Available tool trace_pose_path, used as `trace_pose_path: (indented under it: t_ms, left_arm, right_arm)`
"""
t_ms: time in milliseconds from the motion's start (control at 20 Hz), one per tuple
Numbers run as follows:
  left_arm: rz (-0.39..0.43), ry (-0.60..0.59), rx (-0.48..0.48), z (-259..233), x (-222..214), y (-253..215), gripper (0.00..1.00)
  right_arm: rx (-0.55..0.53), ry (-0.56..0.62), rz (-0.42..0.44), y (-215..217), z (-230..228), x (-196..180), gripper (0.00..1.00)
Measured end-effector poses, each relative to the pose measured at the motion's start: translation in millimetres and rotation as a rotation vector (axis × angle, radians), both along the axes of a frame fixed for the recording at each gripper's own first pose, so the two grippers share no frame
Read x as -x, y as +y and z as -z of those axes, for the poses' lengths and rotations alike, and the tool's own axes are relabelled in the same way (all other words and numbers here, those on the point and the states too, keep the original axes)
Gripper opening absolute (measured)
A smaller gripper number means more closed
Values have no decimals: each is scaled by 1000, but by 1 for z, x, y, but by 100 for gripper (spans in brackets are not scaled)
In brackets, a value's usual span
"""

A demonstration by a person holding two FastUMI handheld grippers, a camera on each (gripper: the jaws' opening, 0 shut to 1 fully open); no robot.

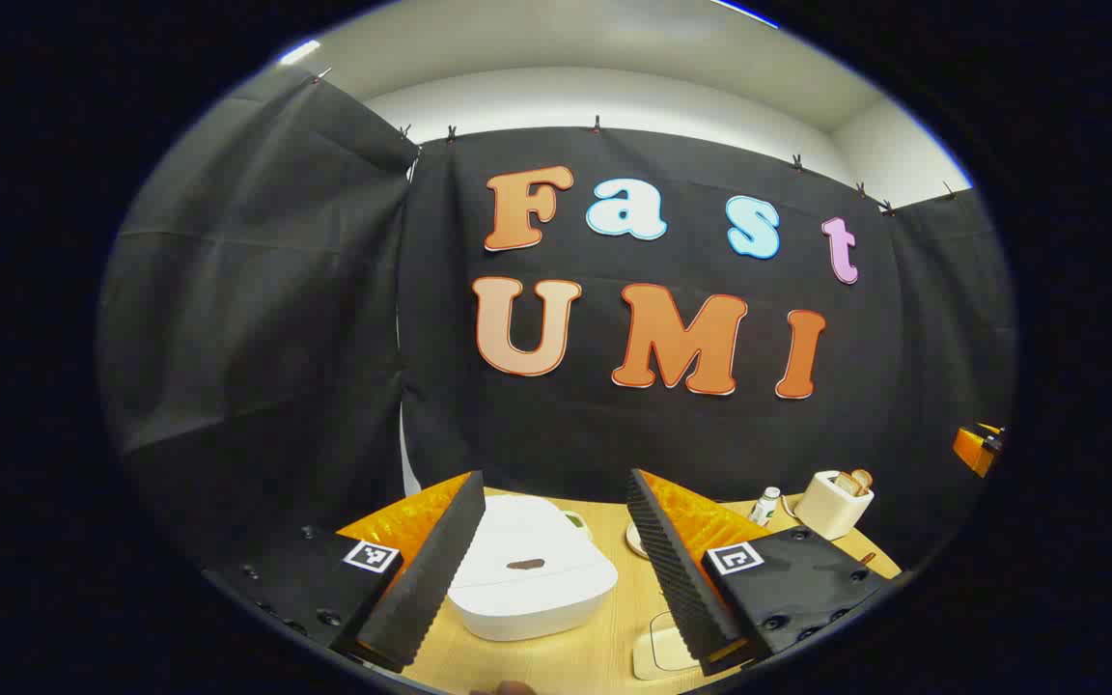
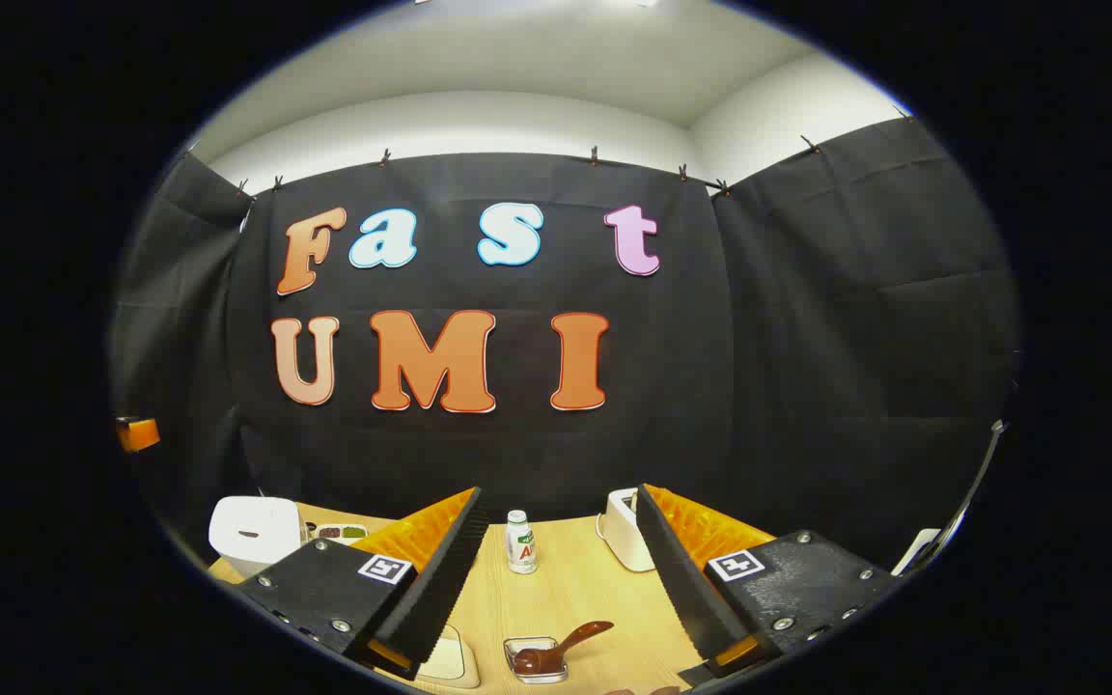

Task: Close the left gripper, press the button to open the rice cooker; take a wooden spoon from the chopstick holder with the right hand, scoop a spoonful of rice and pour it into the rice cooker, then put the wooden spoon back into the chopstick holder.

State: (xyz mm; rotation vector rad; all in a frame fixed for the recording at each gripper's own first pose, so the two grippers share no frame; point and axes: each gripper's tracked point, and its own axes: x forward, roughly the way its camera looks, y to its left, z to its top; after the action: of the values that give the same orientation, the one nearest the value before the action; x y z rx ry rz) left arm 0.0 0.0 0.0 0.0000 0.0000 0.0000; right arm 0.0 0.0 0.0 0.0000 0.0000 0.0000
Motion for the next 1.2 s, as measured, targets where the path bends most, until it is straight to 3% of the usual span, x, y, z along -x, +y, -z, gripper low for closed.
trace_pose_path:
  t_ms: [50, 400, 750, 1200]
  left_arm:
    - [5, 4, -5, 0, 0, -3, 100]
    - [1, -32, -46, -21, 9, -11, 100]
    - [-66, -52, -72, -29, 12, 3, 100]
    - [-77, -59, -76, -38, 25, 14, 100]
  right_arm:
    - [5, -4, 13, -5, -2, 3, 99]
    - [12, 16, 44, -24, -5, 3, 96]
    - [1, 39, 9, -19, -1, -2, 93]
    - [13, 37, -15, -11, -2, -1, 96]
